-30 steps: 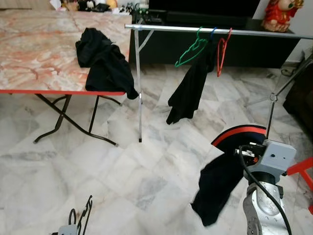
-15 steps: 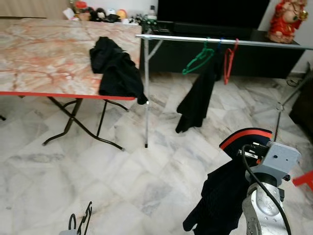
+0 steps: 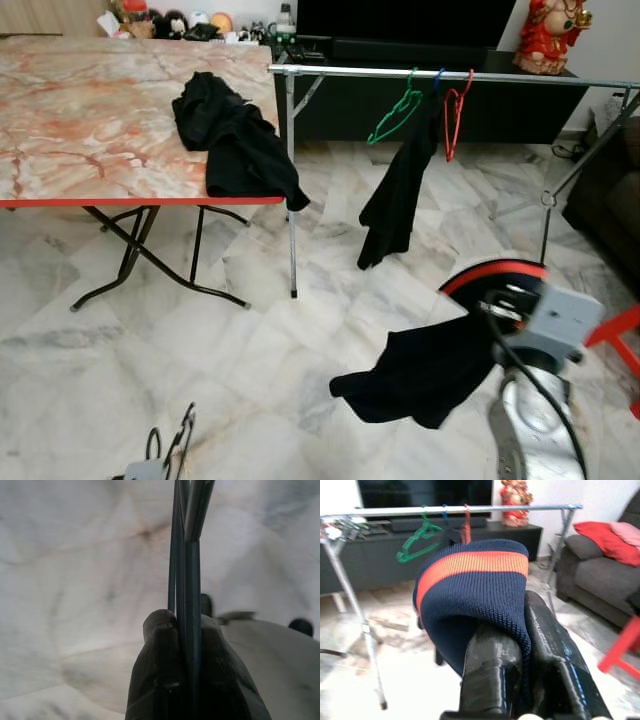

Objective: Hang hanger

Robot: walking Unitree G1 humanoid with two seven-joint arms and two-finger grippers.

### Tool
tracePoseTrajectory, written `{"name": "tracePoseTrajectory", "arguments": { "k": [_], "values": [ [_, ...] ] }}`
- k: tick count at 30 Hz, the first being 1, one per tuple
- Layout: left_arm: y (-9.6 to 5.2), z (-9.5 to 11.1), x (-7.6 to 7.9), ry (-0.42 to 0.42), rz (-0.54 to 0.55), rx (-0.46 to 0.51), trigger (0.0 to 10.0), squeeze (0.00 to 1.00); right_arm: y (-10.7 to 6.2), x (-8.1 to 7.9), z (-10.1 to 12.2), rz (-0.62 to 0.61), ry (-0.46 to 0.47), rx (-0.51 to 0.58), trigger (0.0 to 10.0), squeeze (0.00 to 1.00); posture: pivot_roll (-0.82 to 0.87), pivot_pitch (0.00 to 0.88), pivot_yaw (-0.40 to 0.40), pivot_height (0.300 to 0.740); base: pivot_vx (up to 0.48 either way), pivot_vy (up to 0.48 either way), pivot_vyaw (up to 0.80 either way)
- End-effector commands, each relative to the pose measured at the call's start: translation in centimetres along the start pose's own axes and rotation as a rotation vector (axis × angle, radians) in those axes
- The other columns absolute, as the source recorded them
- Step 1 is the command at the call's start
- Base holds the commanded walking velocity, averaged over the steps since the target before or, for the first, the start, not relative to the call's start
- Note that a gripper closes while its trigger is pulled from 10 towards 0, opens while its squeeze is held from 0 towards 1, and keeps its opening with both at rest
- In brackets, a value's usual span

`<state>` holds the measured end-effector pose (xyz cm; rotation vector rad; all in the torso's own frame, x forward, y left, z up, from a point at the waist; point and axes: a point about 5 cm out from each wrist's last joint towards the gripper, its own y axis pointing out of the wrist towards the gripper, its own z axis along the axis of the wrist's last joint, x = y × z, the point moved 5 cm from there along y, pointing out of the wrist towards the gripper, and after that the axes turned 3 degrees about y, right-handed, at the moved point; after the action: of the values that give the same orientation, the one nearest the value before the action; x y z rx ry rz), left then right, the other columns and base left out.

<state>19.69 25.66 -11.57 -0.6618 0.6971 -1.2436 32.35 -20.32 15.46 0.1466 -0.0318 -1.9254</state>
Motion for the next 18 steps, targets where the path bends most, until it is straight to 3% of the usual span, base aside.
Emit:
{"name": "tracePoseTrajectory", "arguments": {
  "k": [1, 16, 18],
  "values": [
    [-0.3, -1.6, 0.5, 0.000, -0.006, -0.049, 10.0, 0.00, 0.0, 0.4, 0.4, -0.021, 0.009, 0.012, 10.0, 0.00, 0.01, 0.165, -0.062, 0.740, 0.000, 0.337, 0.00],
    [-0.6, -2.7, -0.4, -0.019, 0.020, -0.076, 10.0, 0.00, 0.1, 0.4, 0.7, -0.015, 0.005, 0.017, 10.0, 0.00, 0.01, 0.176, -0.072, 0.740, 0.000, 0.336, 0.00],
    [-0.6, -2.7, -0.5, -0.024, 0.023, -0.077, 10.0, 0.00, 0.2, 0.4, 0.7, -0.011, 0.005, 0.016, 10.0, 0.00, 0.01, 0.176, -0.074, 0.740, 0.000, 0.000, 0.00]
  ]
}}
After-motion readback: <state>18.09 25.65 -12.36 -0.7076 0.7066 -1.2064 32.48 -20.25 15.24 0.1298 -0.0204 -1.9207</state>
